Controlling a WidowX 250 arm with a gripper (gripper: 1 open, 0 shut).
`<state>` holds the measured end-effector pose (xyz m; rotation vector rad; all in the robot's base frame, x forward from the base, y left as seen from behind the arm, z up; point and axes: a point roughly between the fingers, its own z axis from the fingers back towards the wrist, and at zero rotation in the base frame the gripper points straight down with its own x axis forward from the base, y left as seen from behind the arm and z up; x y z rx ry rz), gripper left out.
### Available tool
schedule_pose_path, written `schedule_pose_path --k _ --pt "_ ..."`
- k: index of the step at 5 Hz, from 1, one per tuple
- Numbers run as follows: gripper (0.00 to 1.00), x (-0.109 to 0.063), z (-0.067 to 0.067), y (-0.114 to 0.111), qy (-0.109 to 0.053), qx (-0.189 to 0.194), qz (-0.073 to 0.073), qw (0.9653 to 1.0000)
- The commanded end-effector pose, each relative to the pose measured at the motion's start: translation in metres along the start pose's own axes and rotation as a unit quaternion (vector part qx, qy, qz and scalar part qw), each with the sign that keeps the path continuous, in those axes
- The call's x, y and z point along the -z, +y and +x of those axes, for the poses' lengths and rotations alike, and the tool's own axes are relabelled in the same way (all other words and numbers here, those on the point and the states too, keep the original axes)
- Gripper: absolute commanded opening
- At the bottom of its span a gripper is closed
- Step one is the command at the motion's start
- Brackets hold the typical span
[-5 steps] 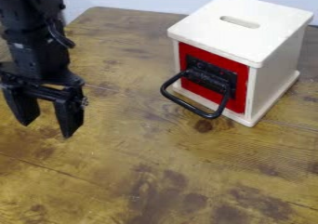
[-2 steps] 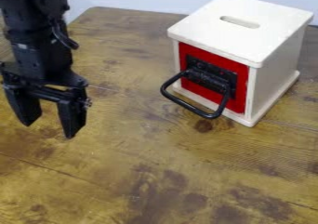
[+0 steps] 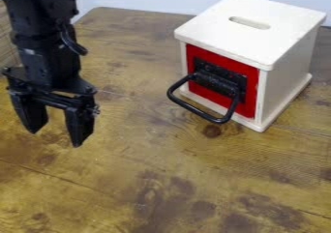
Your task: Close the drawer
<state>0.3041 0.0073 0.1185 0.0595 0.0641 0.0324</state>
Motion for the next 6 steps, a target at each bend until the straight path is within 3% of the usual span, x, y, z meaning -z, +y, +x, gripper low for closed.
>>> schedule_pose_path --k 1,3,6 --pt "1.00 -0.0150 0.0087 0.0077 -0.027 -0.008 0.003 0.9996" --pt "1.00 -0.0108 0.0100 0.0137 -0.022 -0.019 0.004 0.9996" --pt "1.00 -0.0195 0.0084 0.0086 -0.025 -0.015 -0.004 0.9996"
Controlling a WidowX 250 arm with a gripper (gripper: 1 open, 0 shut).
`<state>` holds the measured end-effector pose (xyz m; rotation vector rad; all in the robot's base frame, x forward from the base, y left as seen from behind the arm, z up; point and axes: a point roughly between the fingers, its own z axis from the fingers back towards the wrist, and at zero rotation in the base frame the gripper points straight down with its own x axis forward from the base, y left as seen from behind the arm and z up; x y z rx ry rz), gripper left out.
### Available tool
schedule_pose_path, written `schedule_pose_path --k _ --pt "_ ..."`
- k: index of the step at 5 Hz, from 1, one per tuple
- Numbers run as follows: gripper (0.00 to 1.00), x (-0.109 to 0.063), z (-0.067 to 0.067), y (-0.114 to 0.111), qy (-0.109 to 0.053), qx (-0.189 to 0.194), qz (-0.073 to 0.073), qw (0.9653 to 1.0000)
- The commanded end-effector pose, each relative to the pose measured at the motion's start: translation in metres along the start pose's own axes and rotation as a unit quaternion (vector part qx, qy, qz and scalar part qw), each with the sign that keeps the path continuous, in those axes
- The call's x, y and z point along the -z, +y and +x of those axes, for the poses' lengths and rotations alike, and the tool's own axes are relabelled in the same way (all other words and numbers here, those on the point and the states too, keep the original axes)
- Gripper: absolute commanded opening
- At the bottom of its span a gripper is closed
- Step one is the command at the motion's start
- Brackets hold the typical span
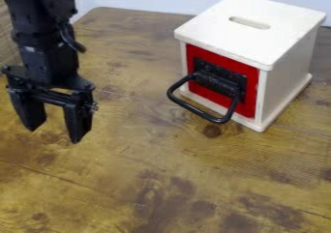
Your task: Close the drawer
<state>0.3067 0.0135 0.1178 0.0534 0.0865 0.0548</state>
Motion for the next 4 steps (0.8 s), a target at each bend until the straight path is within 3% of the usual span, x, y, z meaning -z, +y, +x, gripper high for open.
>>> schedule_pose_path --k 1,4 --pt "1.00 -0.0224 0.0043 0.0006 -0.037 -0.002 -0.004 0.9993" --pt "1.00 -0.0260 0.0039 -0.0014 -0.040 -0.002 -0.008 0.9992"
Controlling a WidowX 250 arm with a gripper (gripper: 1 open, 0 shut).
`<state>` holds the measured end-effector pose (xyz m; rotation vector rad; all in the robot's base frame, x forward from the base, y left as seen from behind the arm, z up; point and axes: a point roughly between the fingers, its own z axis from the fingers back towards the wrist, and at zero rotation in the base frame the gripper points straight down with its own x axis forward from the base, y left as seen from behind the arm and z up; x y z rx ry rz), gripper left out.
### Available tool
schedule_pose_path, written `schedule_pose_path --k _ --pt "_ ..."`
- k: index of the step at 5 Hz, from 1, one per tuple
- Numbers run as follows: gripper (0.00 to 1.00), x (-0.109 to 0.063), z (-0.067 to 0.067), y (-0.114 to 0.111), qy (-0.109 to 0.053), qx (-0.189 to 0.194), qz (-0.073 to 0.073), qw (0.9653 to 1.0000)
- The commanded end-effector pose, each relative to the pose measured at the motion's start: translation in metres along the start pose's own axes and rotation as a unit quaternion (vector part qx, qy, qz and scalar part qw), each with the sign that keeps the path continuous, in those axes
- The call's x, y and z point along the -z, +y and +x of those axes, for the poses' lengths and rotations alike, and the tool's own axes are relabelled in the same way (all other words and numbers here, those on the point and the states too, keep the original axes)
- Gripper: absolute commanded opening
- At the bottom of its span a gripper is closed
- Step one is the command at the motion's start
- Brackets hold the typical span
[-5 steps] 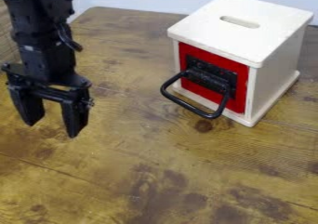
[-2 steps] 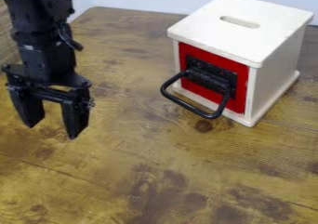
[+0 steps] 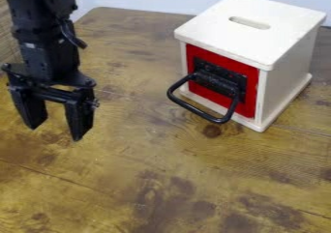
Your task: Close the drawer
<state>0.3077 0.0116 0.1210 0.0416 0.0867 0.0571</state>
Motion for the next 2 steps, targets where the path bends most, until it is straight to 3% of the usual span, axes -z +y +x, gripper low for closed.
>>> schedule_pose_path --k 1,2 --pt "1.00 -0.0211 0.0024 0.0001 -0.039 -0.002 -0.001 0.9992" --pt "1.00 -0.0194 0.0016 0.0004 -0.037 -0.003 0.000 0.9993"
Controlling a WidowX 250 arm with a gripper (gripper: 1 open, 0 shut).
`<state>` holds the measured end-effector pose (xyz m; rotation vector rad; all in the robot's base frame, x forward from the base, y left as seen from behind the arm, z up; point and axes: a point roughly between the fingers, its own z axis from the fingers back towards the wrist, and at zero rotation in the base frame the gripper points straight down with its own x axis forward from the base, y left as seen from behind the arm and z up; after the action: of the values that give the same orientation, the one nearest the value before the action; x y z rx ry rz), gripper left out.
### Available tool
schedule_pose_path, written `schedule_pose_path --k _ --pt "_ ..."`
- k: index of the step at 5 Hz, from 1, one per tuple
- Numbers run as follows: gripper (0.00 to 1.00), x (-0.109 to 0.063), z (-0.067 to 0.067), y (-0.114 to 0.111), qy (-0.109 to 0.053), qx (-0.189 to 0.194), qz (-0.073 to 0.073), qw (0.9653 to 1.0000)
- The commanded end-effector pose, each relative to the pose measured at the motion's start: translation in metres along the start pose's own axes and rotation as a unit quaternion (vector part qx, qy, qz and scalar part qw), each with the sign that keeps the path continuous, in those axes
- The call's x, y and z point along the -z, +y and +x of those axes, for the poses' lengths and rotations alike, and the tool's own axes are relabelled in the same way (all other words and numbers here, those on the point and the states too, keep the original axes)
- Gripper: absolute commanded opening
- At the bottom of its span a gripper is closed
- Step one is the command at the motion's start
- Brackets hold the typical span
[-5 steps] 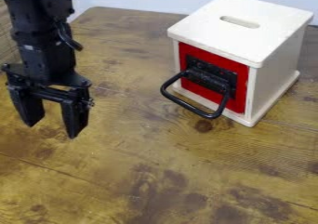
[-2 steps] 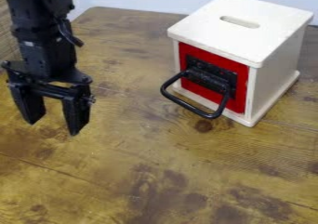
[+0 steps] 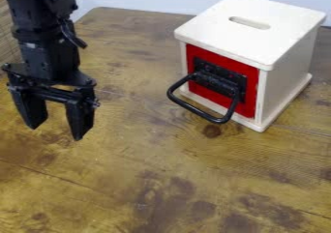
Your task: Close the drawer
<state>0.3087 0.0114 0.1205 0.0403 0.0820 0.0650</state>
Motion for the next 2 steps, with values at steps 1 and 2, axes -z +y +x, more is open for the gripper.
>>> schedule_pose_path --k 1,2 --pt "1.00 -0.0180 -0.0004 0.0011 -0.032 0.000 0.003 0.9995" --pt "1.00 -0.0159 -0.0013 0.0018 -0.030 0.000 0.005 0.9995"
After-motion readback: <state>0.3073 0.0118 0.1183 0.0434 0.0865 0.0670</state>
